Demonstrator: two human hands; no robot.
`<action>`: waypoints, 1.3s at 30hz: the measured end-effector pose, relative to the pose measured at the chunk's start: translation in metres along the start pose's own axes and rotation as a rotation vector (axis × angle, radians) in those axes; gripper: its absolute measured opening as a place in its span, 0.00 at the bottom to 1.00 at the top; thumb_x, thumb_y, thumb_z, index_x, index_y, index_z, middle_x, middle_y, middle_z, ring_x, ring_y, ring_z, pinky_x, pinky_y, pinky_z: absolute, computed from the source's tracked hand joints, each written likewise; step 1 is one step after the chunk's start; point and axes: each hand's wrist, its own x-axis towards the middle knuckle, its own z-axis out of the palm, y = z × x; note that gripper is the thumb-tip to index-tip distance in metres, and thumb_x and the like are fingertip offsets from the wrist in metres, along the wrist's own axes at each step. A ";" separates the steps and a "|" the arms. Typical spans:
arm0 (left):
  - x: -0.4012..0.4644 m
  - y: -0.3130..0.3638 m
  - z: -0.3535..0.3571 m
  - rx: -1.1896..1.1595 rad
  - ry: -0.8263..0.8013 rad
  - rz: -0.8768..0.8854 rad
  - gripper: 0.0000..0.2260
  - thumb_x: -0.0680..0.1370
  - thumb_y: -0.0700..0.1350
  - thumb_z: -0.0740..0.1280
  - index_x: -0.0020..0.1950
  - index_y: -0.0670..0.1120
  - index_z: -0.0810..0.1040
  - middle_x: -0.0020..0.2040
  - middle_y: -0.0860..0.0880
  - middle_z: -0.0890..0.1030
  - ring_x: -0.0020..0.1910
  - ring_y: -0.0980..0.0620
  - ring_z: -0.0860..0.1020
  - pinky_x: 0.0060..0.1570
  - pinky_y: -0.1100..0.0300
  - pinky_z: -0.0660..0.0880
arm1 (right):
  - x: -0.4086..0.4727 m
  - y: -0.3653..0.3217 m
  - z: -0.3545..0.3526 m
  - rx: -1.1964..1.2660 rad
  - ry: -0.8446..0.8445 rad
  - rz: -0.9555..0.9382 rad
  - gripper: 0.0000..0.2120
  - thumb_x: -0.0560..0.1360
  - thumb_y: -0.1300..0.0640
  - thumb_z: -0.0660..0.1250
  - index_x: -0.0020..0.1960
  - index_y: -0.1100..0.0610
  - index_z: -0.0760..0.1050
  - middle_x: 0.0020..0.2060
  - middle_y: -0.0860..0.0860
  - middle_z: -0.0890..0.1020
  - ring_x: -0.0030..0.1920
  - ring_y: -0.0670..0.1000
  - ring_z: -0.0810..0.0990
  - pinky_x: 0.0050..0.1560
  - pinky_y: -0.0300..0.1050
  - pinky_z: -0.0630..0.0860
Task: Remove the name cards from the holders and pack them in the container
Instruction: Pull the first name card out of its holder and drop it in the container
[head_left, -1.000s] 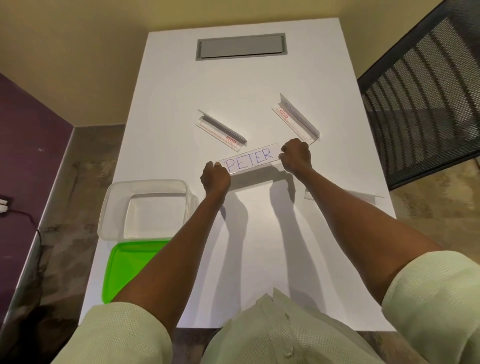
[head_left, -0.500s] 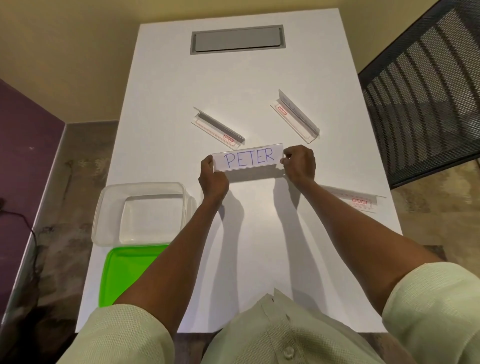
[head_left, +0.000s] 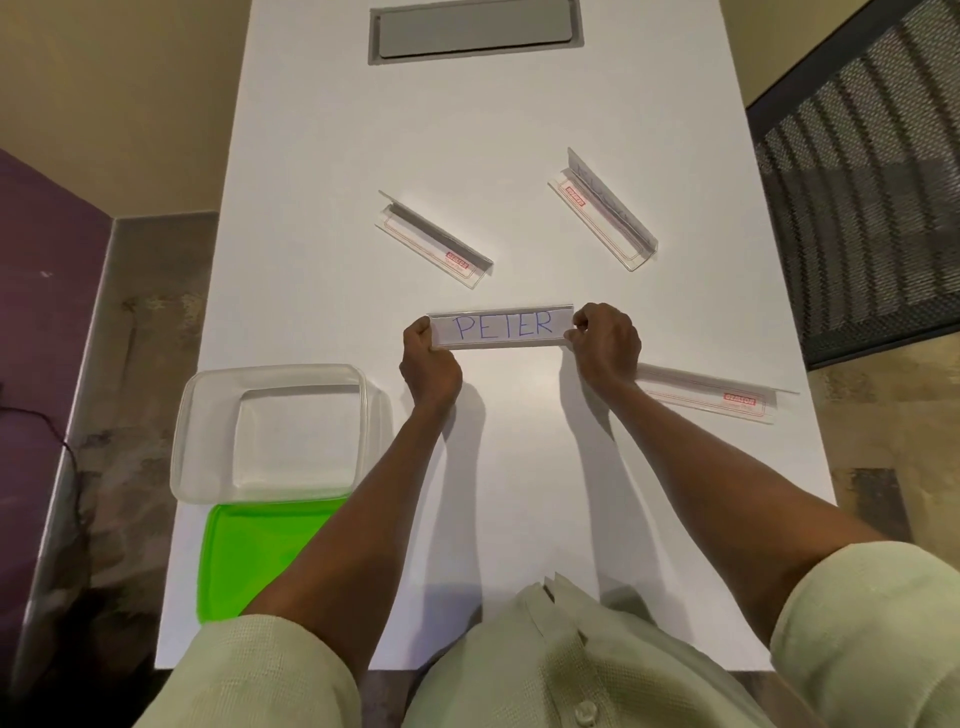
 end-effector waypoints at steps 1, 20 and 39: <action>0.001 -0.002 0.001 0.000 0.000 -0.004 0.24 0.74 0.30 0.53 0.66 0.45 0.71 0.63 0.49 0.80 0.61 0.49 0.77 0.56 0.65 0.69 | 0.001 0.001 0.002 -0.011 -0.001 0.003 0.04 0.72 0.62 0.68 0.46 0.59 0.78 0.45 0.55 0.82 0.48 0.58 0.78 0.45 0.48 0.73; 0.001 -0.013 0.004 0.153 -0.014 -0.075 0.22 0.78 0.33 0.55 0.72 0.42 0.65 0.67 0.40 0.75 0.67 0.40 0.71 0.60 0.56 0.68 | 0.005 0.010 -0.002 -0.032 -0.155 0.006 0.08 0.69 0.63 0.70 0.48 0.61 0.77 0.48 0.56 0.80 0.50 0.58 0.77 0.44 0.45 0.69; 0.030 0.011 -0.034 0.833 -0.286 0.925 0.31 0.58 0.29 0.80 0.60 0.30 0.77 0.55 0.32 0.82 0.50 0.33 0.82 0.44 0.43 0.80 | 0.034 -0.009 -0.026 -0.537 -0.214 -0.530 0.15 0.71 0.62 0.70 0.57 0.59 0.74 0.54 0.53 0.82 0.58 0.58 0.74 0.51 0.51 0.73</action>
